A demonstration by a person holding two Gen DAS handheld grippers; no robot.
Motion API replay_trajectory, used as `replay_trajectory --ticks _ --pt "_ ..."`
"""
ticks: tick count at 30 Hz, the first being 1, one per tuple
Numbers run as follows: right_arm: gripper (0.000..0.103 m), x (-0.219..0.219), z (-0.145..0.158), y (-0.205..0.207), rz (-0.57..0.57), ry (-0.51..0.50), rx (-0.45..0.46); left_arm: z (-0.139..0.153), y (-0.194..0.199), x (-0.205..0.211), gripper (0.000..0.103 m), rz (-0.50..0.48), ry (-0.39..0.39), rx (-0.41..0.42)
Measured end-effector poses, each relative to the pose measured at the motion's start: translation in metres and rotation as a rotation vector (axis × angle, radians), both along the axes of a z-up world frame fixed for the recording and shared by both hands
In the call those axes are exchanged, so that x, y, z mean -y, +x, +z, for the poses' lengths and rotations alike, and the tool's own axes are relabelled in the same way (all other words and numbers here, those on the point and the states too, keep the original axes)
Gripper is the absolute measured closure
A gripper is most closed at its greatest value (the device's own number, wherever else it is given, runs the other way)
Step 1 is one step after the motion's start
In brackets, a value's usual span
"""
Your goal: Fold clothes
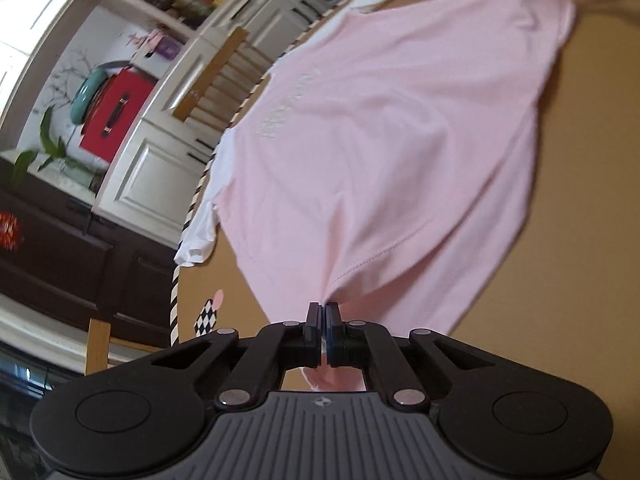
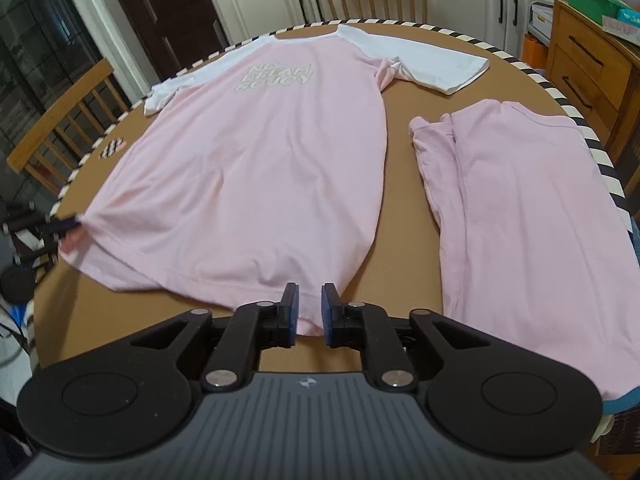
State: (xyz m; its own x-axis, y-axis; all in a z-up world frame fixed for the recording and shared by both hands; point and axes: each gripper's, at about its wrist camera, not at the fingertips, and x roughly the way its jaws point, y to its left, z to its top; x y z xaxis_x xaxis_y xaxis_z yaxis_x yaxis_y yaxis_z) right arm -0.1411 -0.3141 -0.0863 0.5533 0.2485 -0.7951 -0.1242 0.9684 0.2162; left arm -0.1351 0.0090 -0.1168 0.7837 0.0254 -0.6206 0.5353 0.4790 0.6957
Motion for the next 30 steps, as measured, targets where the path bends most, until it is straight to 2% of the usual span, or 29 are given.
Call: replay_trajectory --ticks 1,2,7,12,20,28,30 --pt "0.071 -0.003 -0.001 -0.003 0.006 -0.022 0.008 0.003 0.002 -0.001 0.101 0.006 -0.005 0.003" --pt "0.065 -0.005 -0.003 -0.007 0.012 -0.044 0.016 0.006 0.003 -0.002 0.101 0.01 -0.005 0.007" --pt "0.066 -0.019 -0.017 -0.019 -0.001 -0.129 0.047 0.026 0.002 -0.009 0.1 0.053 -0.039 0.029" --pt "0.058 -0.035 -0.031 -0.021 -0.038 -0.174 0.082 0.046 -0.006 -0.009 0.1 0.07 -0.061 0.054" --pt "0.056 -0.059 -0.042 -0.023 -0.063 -0.291 0.172 0.077 -0.008 0.0 0.1 0.068 -0.106 0.09" --pt "0.053 -0.055 -0.044 -0.027 -0.15 -0.36 0.179 0.081 -0.003 0.002 0.099 0.073 -0.103 0.09" --pt "0.046 -0.056 -0.044 -0.026 -0.185 -0.402 0.186 0.079 -0.002 0.0 0.099 0.077 -0.101 0.087"
